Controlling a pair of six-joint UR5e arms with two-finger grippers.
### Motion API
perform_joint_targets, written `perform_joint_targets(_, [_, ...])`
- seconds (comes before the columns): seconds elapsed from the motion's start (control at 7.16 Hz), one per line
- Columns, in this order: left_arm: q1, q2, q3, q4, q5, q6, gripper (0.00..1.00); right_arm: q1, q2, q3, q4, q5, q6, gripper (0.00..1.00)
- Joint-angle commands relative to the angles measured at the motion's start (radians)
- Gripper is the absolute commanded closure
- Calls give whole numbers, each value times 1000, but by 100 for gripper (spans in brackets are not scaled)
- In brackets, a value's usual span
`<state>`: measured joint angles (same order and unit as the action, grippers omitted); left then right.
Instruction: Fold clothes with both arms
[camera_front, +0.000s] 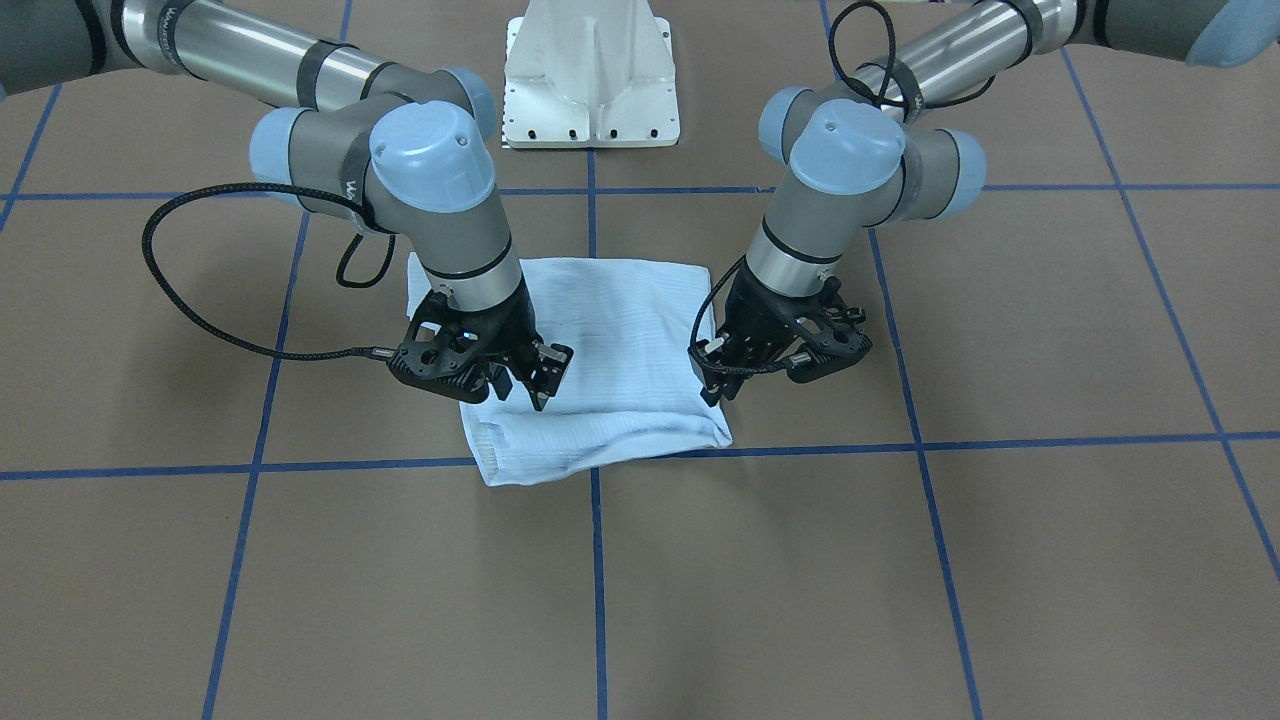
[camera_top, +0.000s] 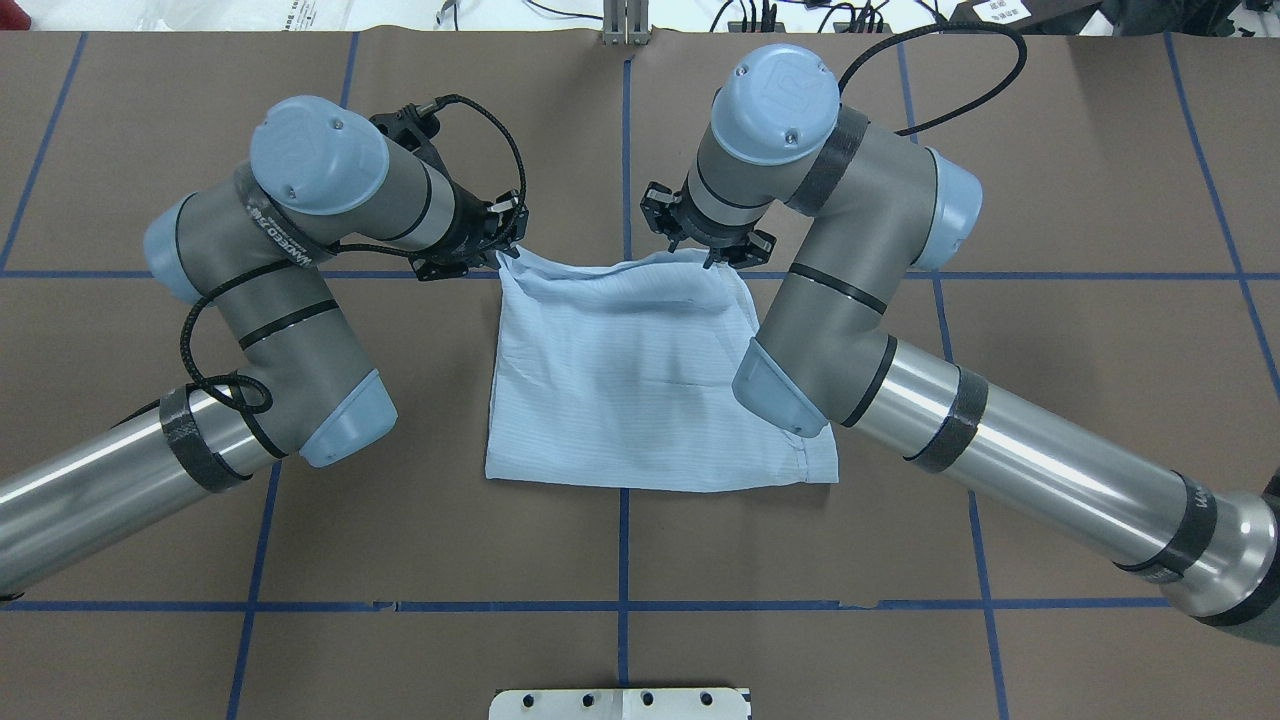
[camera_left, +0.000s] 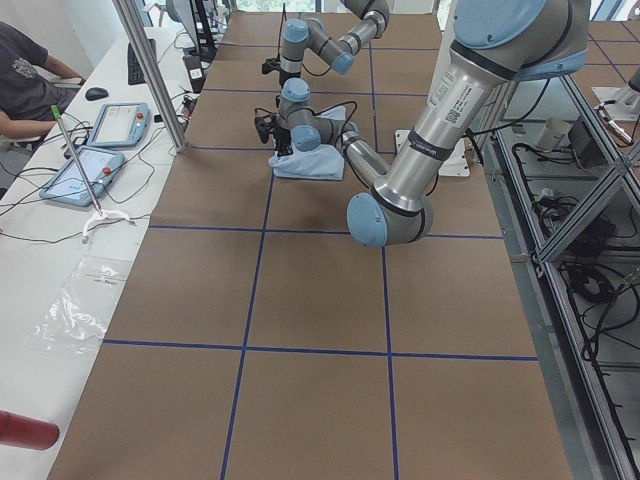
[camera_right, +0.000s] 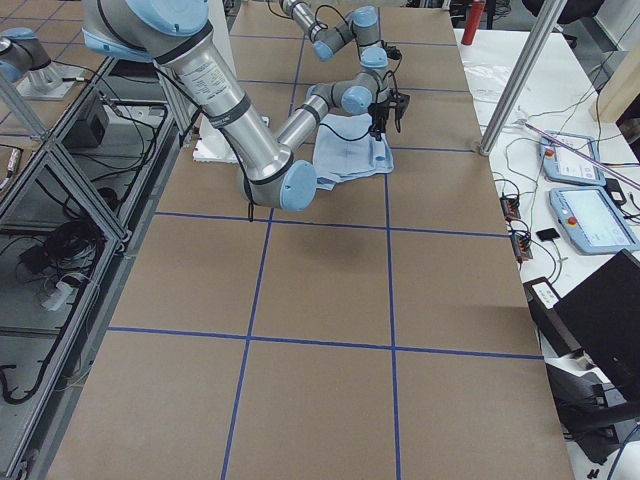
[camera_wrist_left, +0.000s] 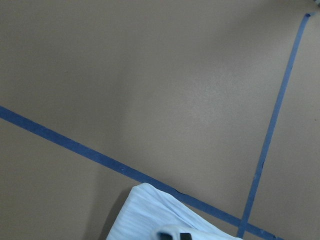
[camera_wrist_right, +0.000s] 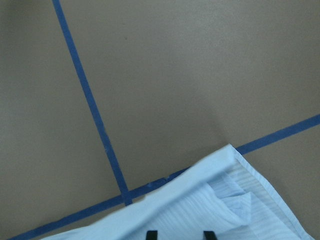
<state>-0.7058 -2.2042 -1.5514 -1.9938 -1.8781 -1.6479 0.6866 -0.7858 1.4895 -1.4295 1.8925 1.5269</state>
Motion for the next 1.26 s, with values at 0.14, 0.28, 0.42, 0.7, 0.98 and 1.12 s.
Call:
perform_joint_targets(0.14, [-58, 7, 1, 10, -30, 13, 1, 21, 2, -8, 1, 8, -30, 0])
perform_joint_targets(0.28, [-75, 12, -6, 12, -39, 17, 1, 33, -1, -3, -3, 14, -48, 0])
perform_joint_targets(0.42, [-81, 52, -34, 12, -45, 74, 1, 60, -7, 6, -14, 39, -101, 0])
perform_joint_targets(0.7, [-174, 177, -128, 12, -123, 289, 1, 175, -93, 91, -142, 106, -369, 0])
perform_joint_targets(0.98, [-277, 327, -212, 16, -188, 558, 1, 288, -189, 184, -256, 138, -679, 0])
perform_joint_targets(1.12, [-349, 387, -220, 17, -222, 712, 1, 357, -263, 207, -252, 201, -802, 0])
